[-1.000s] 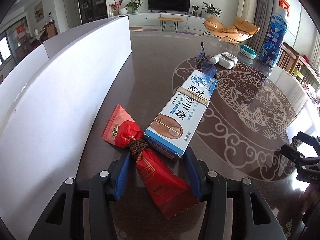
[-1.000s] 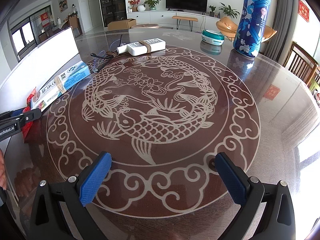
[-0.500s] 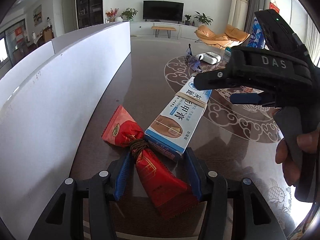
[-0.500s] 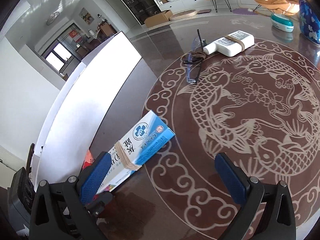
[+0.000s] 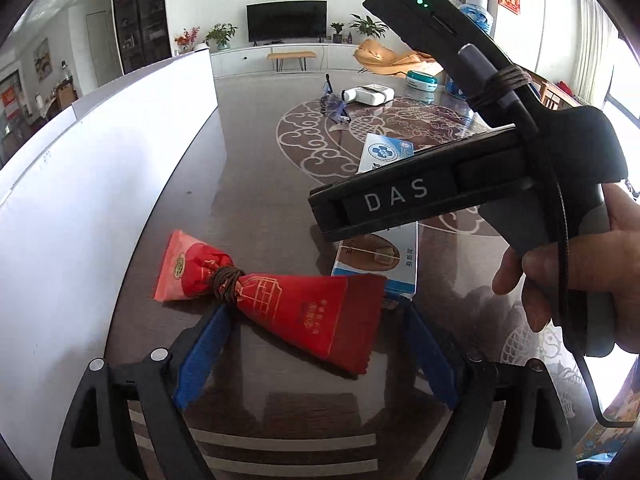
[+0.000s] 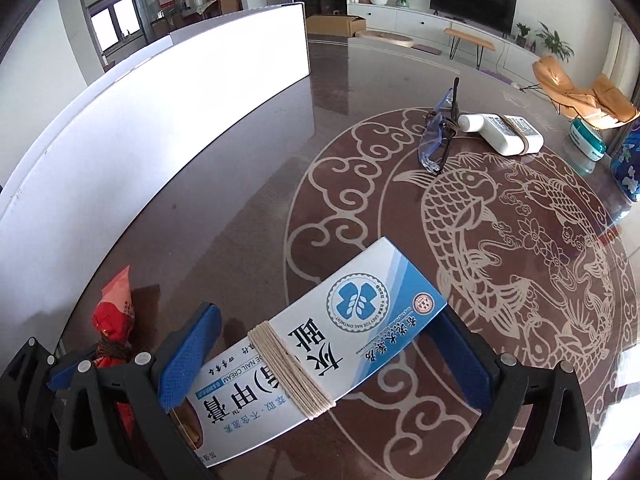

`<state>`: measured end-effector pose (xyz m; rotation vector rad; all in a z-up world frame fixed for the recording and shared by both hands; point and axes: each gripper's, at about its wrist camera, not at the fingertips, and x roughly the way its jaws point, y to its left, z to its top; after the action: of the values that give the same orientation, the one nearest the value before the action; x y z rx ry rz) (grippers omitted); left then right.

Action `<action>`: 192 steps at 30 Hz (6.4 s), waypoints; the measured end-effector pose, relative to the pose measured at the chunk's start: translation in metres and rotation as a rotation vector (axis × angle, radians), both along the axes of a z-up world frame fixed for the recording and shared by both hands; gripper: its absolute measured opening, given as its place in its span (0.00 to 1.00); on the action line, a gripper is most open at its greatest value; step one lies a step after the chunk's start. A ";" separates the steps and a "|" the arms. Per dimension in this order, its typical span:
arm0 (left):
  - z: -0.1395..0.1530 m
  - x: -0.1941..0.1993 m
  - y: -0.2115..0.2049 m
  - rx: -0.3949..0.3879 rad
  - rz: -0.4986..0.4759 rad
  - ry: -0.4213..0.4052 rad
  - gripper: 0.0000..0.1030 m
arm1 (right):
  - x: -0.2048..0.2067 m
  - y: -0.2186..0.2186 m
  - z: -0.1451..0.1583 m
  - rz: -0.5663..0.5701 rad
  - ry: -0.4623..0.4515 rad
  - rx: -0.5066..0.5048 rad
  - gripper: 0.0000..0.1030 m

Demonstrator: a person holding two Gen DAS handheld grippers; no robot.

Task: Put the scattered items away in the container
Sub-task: 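Close the right tool on the blue-and-white ointment box while the left tool holds the red bag, then carry the red bag and ointment box over the white box, then open the left tool to drop the red bag while the right tool drops the ointment box, then move both open tools back over the table, then lower the left tool over the clear-framed eyeglasses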

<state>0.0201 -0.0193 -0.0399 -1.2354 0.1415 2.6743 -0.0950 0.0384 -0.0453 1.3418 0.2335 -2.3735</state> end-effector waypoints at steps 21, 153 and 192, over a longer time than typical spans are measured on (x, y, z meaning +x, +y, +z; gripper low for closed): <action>0.012 -0.006 -0.013 0.143 0.222 -0.036 0.86 | 0.031 0.098 -0.004 -0.056 0.067 0.035 1.00; 0.009 -0.081 0.052 -0.142 0.024 -0.127 0.82 | -0.018 0.201 0.001 -0.366 0.103 0.072 0.99; -0.002 -0.218 0.051 -0.020 0.018 -0.105 1.00 | -0.018 0.196 0.001 -0.354 0.112 0.070 0.99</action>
<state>-0.1979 0.0315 -0.0422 -1.3854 0.1425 2.6222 -0.1129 0.2347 -0.0444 1.3788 0.1188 -2.7610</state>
